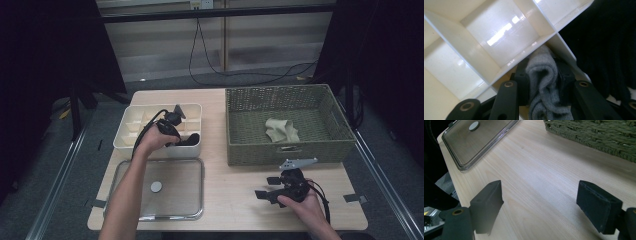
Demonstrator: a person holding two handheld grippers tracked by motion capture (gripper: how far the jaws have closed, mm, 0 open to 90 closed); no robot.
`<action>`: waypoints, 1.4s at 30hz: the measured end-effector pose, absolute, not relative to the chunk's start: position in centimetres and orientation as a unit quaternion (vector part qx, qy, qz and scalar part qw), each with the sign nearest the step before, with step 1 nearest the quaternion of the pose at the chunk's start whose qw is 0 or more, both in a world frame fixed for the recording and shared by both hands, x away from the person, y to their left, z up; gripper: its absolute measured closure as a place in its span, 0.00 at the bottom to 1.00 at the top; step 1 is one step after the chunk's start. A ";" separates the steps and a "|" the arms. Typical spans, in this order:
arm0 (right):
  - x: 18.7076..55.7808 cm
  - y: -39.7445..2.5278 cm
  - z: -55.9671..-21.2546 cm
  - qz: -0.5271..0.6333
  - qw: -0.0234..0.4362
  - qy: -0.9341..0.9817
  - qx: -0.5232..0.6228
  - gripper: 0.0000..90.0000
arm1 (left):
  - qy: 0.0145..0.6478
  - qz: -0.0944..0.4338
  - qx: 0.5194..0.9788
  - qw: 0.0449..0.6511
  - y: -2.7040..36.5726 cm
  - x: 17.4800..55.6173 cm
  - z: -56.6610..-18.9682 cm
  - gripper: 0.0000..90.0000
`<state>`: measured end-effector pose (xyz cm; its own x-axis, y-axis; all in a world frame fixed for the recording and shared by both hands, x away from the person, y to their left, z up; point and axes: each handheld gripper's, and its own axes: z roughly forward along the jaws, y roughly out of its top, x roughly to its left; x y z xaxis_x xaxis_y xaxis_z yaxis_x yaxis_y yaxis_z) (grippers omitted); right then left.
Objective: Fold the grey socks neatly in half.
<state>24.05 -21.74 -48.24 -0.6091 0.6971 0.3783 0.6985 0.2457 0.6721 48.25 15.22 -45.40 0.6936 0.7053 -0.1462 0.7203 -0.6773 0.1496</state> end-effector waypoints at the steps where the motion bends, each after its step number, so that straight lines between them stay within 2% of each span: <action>1: 24.0 -21.8 -48.2 -0.426 0.001 -0.789 -0.442 0.23 | 0.387 -0.038 0.916 0.097 15.2 48.2 -45.4 0.76; 23: 24.1 -21.9 -48.3 -0.427 0.001 -0.788 -0.445 0.23 | 0.371 -0.031 0.915 0.157 16.7 47.3 -43.8 0.61; 25: 24.1 -21.9 -48.3 -0.426 0.001 -0.788 -0.445 0.23 | 0.372 -0.038 0.911 0.172 17.0 47.2 -43.6 0.58; 27: 24.2 -21.9 -48.3 -0.427 0.001 -0.787 -0.445 0.23 | 0.372 -0.042 0.908 0.187 17.2 47.0 -43.4 0.50; 30: 24.2 -21.8 -48.3 -0.426 0.001 -0.788 -0.445 0.23 | 0.373 -0.030 0.908 0.187 17.2 46.8 -43.1 0.49; 35: 24.0 -21.8 -48.2 -0.427 0.002 -0.788 -0.444 0.23 | 0.373 -0.024 0.904 0.209 17.5 46.7 -42.5 0.40; 40: 24.1 -21.8 -48.3 -0.427 0.002 -0.788 -0.444 0.23 | 0.374 -0.019 0.891 0.256 18.4 46.3 -42.0 0.36; 42: 24.1 -21.8 -48.2 -0.428 0.002 -0.786 -0.445 0.23 | 0.378 -0.016 0.884 0.273 18.8 46.1 -41.9 0.31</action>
